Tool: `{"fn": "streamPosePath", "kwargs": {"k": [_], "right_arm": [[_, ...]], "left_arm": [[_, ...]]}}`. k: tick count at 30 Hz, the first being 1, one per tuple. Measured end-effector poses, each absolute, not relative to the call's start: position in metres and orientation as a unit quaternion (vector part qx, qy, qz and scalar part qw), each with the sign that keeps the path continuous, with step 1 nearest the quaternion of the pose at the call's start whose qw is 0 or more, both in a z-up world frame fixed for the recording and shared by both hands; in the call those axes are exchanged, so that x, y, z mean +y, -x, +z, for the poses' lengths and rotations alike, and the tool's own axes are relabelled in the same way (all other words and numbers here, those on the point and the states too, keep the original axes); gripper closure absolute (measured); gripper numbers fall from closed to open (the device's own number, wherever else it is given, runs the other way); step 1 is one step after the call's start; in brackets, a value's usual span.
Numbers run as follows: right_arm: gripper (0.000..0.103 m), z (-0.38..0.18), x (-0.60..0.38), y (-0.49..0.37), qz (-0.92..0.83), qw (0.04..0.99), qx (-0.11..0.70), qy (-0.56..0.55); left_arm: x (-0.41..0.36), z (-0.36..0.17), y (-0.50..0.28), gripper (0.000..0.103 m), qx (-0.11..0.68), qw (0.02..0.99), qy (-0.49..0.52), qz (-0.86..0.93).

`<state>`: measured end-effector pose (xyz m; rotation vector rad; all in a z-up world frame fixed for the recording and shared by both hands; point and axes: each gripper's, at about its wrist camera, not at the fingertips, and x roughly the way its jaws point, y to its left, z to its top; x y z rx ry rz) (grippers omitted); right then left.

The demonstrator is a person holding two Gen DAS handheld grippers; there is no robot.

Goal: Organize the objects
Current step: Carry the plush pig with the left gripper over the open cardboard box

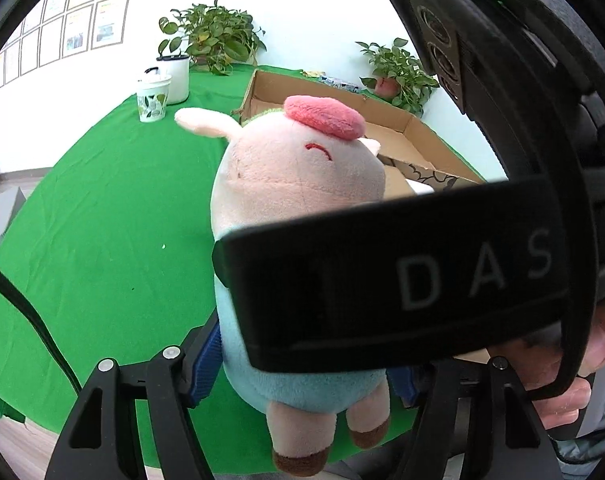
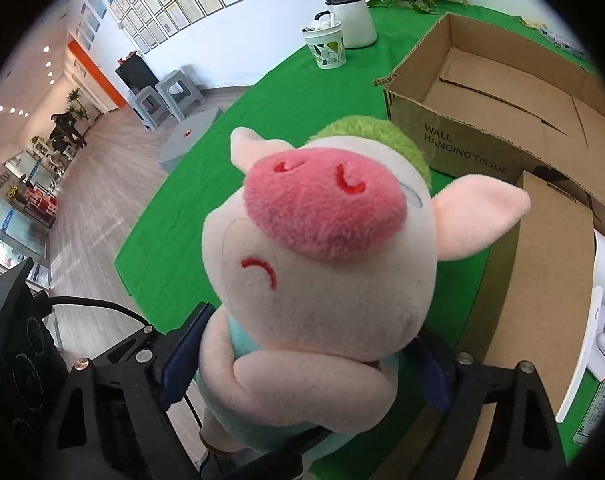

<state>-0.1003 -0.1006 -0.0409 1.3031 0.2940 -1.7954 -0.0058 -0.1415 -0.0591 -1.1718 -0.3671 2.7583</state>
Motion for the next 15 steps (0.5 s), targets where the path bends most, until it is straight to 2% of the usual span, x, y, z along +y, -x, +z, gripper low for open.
{"fn": "streamPosePath", "kwargs": {"k": [7,15], "right_arm": [[0.016,-0.012,-0.078,0.108,-0.74,0.451,0.096,-0.49],[0.016,0.049,-0.031,0.139,-0.786,0.447,0.058,-0.424]], "left_arm": [[-0.109,-0.02,0.016,0.037,-0.081,0.052,0.368,0.925],[-0.056,0.043,0.046,0.037,-0.032,0.075,0.316,0.945]]}}
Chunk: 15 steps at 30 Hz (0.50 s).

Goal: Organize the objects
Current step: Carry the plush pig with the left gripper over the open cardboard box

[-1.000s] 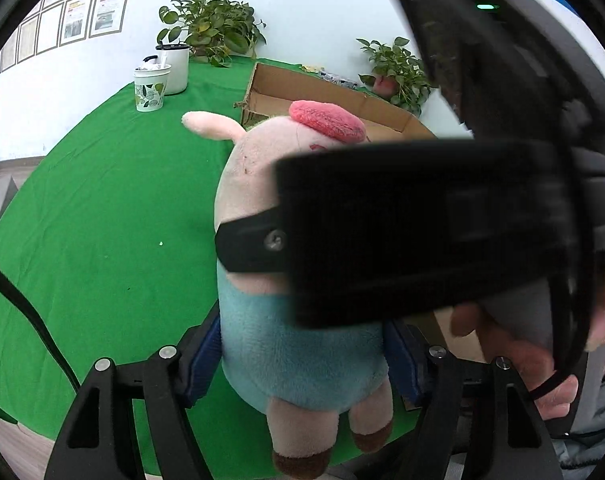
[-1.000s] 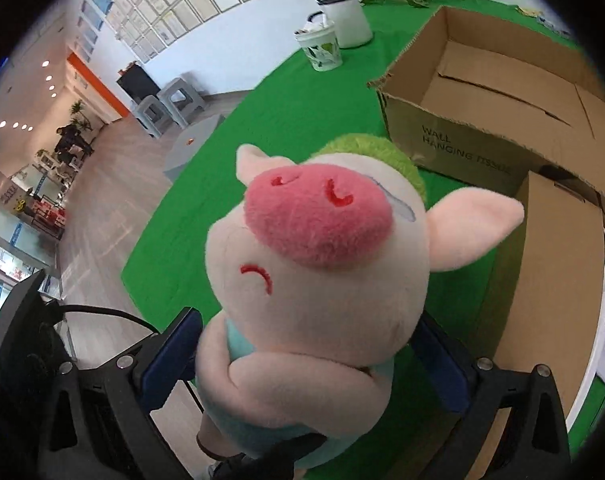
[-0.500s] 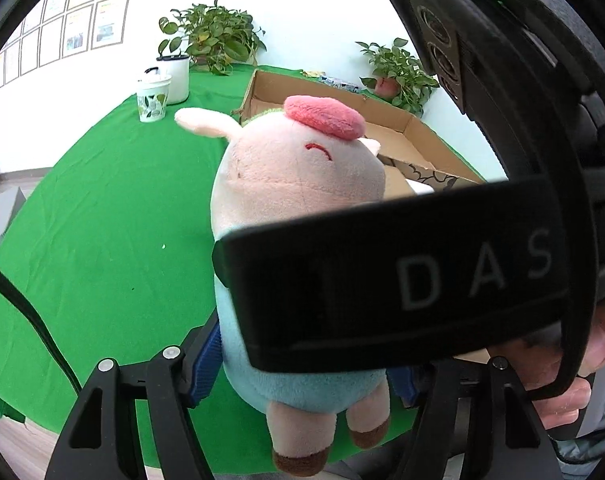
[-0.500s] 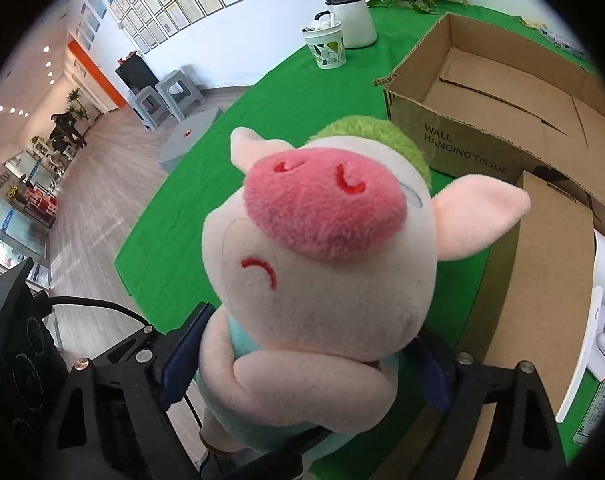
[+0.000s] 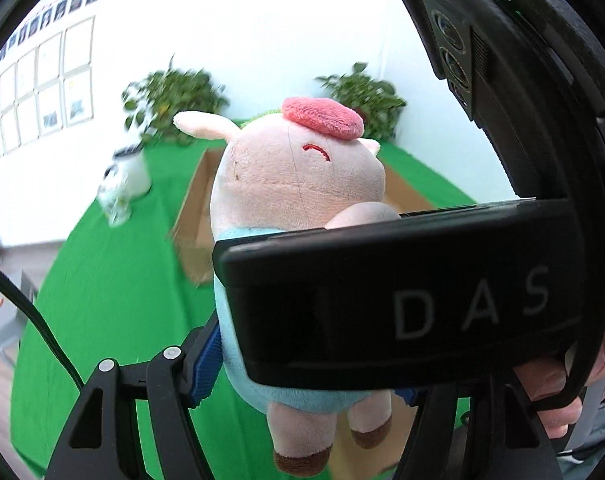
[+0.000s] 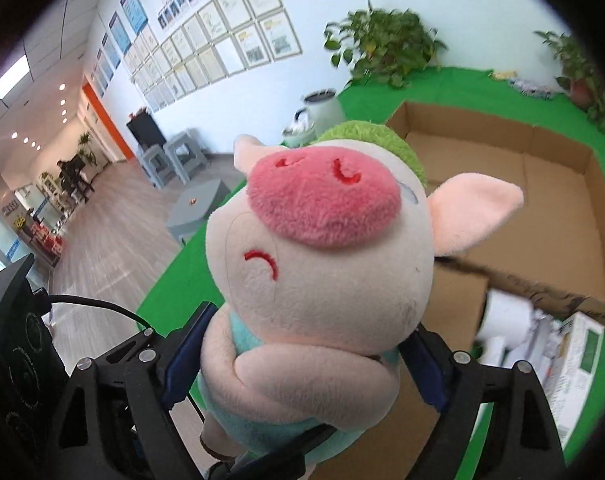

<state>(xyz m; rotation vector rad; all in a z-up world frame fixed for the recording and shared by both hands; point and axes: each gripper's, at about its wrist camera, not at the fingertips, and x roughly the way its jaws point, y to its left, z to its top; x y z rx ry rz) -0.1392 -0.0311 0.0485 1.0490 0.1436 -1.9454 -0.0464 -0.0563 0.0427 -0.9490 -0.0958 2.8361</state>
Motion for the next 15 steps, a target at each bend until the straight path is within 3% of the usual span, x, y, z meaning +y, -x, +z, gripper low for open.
{"fn": "streamPosePath", "kwargs": {"k": [15], "right_arm": [[0.02,0.12,0.012,0.182,-0.863,0.386,0.037,-0.325]], "left_arm": [[0.001,0.122,0.105,0.037,0.02,0.15,0.238,0.959]]}}
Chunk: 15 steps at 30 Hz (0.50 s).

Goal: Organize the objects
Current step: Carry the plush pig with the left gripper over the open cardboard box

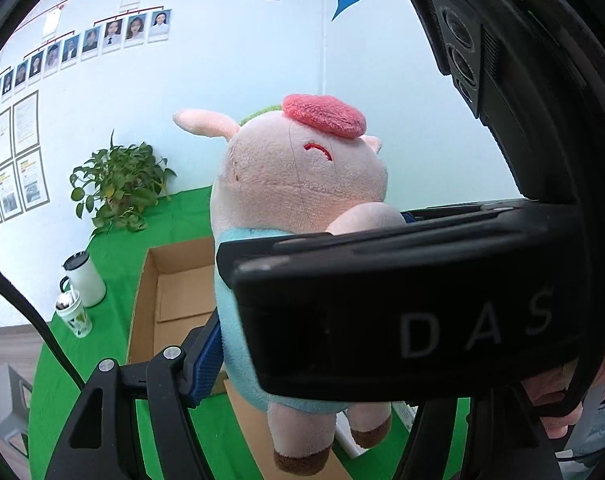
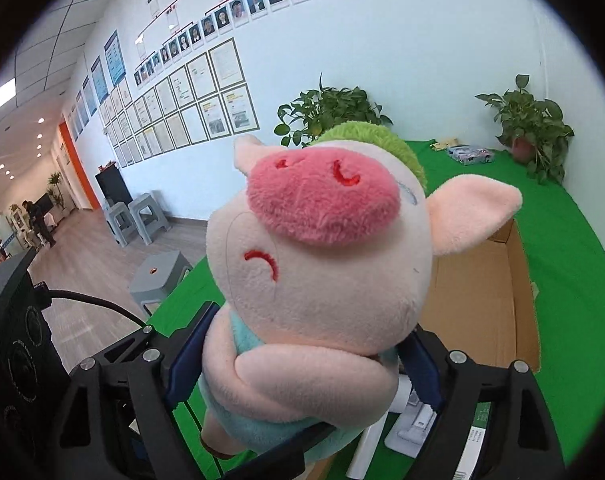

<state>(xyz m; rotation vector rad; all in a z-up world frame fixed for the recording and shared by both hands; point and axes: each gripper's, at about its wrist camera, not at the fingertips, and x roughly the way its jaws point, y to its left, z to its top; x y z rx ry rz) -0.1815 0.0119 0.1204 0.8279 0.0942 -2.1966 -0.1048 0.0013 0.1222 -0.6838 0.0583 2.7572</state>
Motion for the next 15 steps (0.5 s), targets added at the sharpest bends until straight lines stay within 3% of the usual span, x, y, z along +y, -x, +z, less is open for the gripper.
{"fn": "streamPosePath", "kwargs": {"k": [10,15], "right_arm": [[0.023,0.124,-0.001,0.195,-0.869,0.38,0.037,-0.315],[0.024,0.116,-0.02,0.213,-0.859,0.391,0.047,-0.327]], "left_arm": [[-0.042,0.158,0.159,0.037,0.02,0.156,0.234,0.959],[-0.076,0.133,0.183,0.037,0.013,0.144,0.244,0.959]]}}
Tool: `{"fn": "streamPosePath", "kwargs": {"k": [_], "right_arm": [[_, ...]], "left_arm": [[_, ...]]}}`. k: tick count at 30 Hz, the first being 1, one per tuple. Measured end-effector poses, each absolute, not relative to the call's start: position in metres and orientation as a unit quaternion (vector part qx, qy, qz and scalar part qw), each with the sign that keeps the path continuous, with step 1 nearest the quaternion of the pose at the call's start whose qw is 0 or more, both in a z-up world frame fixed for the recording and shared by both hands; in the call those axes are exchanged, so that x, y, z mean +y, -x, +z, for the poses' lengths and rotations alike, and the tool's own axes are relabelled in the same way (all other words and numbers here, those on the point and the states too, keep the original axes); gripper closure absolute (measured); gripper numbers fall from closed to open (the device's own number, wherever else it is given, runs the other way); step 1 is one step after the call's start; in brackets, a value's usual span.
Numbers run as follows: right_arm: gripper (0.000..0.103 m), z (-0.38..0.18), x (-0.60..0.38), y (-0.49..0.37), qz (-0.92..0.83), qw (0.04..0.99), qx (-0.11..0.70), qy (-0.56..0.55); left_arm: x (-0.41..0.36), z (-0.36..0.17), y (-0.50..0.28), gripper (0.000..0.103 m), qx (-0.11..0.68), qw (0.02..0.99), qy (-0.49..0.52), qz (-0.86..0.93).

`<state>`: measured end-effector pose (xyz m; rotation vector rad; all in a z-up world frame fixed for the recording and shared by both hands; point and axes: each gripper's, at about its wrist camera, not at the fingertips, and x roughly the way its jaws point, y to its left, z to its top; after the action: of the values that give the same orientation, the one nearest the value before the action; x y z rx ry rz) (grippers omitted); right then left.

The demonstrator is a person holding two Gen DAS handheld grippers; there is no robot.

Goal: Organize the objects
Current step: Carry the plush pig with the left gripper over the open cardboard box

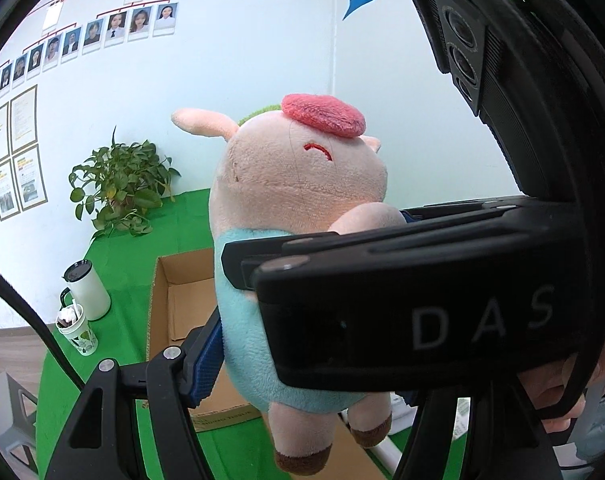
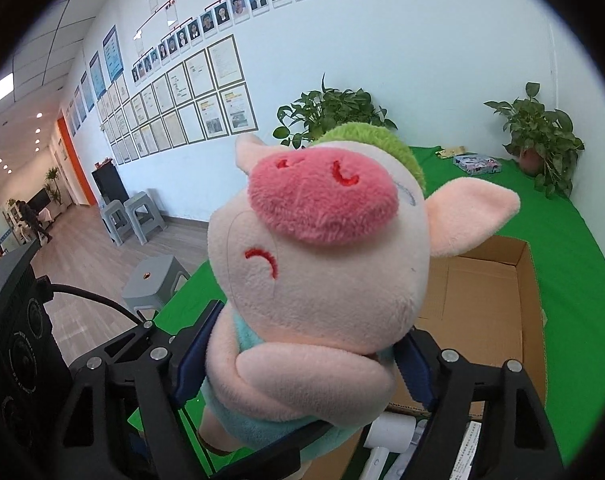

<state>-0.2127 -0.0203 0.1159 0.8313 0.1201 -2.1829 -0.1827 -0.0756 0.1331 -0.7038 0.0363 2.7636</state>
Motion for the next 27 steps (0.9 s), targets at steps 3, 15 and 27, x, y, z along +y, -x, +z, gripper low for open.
{"fn": "streamPosePath", "kwargs": {"k": [3,15,27], "right_arm": [[0.024,0.112,-0.033,0.229,-0.85,0.399,0.05,-0.339],[0.024,0.058,-0.089,0.284,-0.808,0.418,0.064,-0.412],[0.026,0.014,-0.132,0.333,-0.762,0.431,0.061,-0.479]], "left_arm": [[-0.1,0.12,0.205,0.037,0.005,0.134,0.254,0.958],[-0.161,0.048,0.271,0.037,-0.037,0.108,0.328,0.938],[-0.209,-0.025,0.339,0.037,-0.092,0.097,0.406,0.904]]}}
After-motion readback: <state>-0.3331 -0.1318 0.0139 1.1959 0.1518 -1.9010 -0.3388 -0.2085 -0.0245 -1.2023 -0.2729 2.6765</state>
